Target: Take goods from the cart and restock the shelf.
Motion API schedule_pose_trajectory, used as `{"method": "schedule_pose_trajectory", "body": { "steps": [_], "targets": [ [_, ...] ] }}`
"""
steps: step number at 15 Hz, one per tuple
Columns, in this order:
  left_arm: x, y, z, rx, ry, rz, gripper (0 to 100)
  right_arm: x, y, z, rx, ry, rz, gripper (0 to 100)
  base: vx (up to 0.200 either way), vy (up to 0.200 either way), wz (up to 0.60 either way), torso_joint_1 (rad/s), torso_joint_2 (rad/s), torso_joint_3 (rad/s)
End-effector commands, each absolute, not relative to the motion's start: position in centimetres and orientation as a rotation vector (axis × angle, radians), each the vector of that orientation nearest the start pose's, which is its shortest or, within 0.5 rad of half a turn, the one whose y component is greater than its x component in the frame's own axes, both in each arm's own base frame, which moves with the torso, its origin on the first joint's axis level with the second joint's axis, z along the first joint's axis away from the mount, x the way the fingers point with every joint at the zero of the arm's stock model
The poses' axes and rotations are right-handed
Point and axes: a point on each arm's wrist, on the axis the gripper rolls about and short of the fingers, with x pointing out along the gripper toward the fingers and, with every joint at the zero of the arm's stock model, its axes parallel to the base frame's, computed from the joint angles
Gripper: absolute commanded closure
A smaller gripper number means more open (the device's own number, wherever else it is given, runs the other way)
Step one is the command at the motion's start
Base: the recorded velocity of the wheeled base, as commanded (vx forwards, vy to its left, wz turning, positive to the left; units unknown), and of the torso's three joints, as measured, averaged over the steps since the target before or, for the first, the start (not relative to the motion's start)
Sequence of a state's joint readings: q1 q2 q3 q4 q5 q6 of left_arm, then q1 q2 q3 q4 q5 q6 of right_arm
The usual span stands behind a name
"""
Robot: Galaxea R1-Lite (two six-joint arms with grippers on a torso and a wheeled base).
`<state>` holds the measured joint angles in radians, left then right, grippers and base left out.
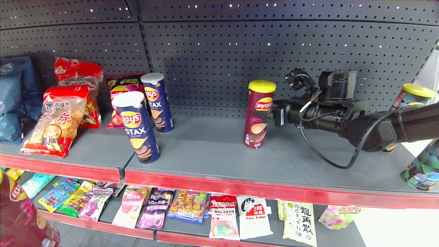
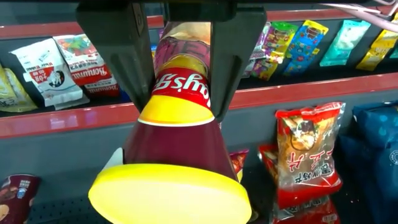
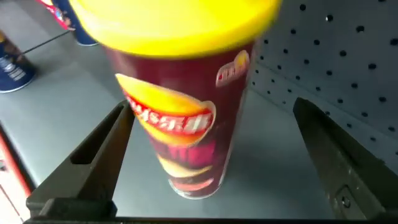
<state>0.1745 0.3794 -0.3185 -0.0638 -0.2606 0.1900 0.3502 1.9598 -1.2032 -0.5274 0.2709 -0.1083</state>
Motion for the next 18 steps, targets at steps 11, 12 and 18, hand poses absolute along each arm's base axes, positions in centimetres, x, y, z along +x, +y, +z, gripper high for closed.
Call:
{"method": "schedule_pose_trajectory", "body": {
  "steps": [11, 12, 18],
  "targets": [
    [0.4, -0.5, 17.6, 0.191, -0.004, -0.085, 100, 37.7, 16.4, 19.0, -0.097, 0.175, 0.672, 0, 0.000, 0.000, 0.00, 0.000, 0.00, 0.000],
    [0.4, -0.5, 17.6, 0.191, -0.004, -0.085, 100, 37.7, 16.4, 19.0, -0.097, 0.175, 0.672, 0, 0.000, 0.000, 0.00, 0.000, 0.00, 0.000],
    [0.4, -0.5, 17.6, 0.192, -0.004, -0.083, 100, 38.7, 16.7, 18.6, -0.102, 0.168, 0.674, 100, 0.000, 0.000, 0.00, 0.000, 0.00, 0.000]
  ]
}}
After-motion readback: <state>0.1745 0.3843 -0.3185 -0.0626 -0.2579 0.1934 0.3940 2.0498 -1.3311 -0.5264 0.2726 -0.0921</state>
